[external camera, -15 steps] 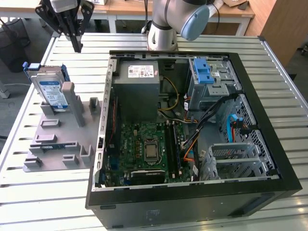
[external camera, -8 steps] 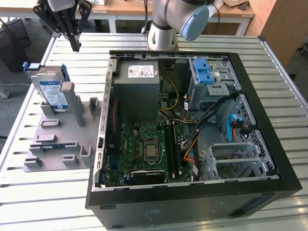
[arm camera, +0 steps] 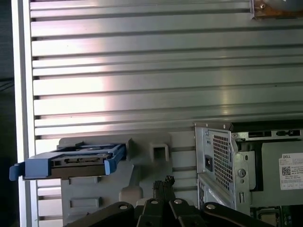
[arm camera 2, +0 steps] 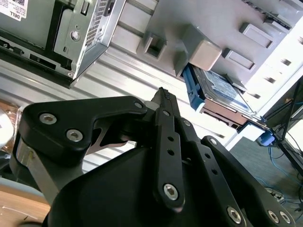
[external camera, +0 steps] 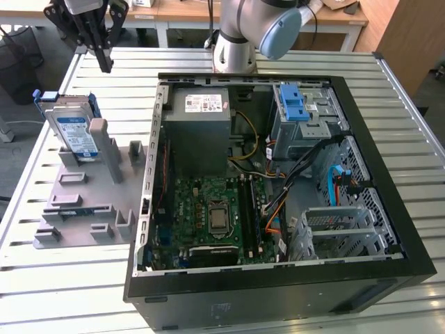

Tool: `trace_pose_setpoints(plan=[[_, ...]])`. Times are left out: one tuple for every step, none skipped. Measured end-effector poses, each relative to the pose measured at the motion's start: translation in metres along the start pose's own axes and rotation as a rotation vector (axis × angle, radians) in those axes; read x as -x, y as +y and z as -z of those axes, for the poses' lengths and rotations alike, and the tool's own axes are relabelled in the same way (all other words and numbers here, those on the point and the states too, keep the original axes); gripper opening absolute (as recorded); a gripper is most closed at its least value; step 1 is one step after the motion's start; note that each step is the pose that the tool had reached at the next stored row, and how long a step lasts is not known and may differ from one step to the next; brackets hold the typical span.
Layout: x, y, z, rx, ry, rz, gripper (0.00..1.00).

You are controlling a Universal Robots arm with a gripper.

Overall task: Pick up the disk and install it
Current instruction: 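Reach for the disk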

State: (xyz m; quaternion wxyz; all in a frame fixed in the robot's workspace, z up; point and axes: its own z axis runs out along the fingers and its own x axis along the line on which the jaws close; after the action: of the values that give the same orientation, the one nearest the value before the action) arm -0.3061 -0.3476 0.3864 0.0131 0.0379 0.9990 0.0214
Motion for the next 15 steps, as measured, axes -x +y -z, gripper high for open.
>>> trace_pose_setpoints(plan=[[-0.0014, 0.0002, -0.0001, -0.0001, 0.0000, 0.000, 0.11], [-0.0028, 0.0003, -0.0002, 0.0000, 0.0001, 0.000, 0.11], [-0.0038, 0.0004, -0.0003, 0.0000, 0.0000, 0.000, 0.11], [-0.0047, 0.0005, -0.0004, 0.0001, -0.0001, 0.000, 0.11], [-0.0051, 0.0005, -0.0004, 0.0000, 0.0000, 0.000, 0.11], [-0.0052, 0.0004, -0.0004, 0.0001, -0.0001, 0.000, 0.11], [-0.0053, 0.0005, -0.0004, 0.0000, 0.0001, 0.000, 0.11], [-0.0054, 0.0005, -0.0003, 0.0000, 0.0001, 0.000, 0.11], [-0.0055, 0.0005, -0.0003, -0.0001, 0.0001, 0.000, 0.11], [-0.0055, 0.0005, -0.0004, 0.0000, 0.0000, 0.000, 0.11], [-0.0055, 0.0005, -0.0004, 0.0000, 0.0000, 0.000, 0.11], [-0.0055, 0.0005, -0.0004, 0.0000, 0.0000, 0.000, 0.11], [-0.0056, 0.0005, -0.0004, 0.0000, 0.0000, 0.000, 0.11], [-0.0057, 0.0004, -0.0004, 0.0000, 0.0000, 0.000, 0.11], [-0.0066, 0.0004, -0.0003, -0.0001, 0.0001, 0.000, 0.11]])
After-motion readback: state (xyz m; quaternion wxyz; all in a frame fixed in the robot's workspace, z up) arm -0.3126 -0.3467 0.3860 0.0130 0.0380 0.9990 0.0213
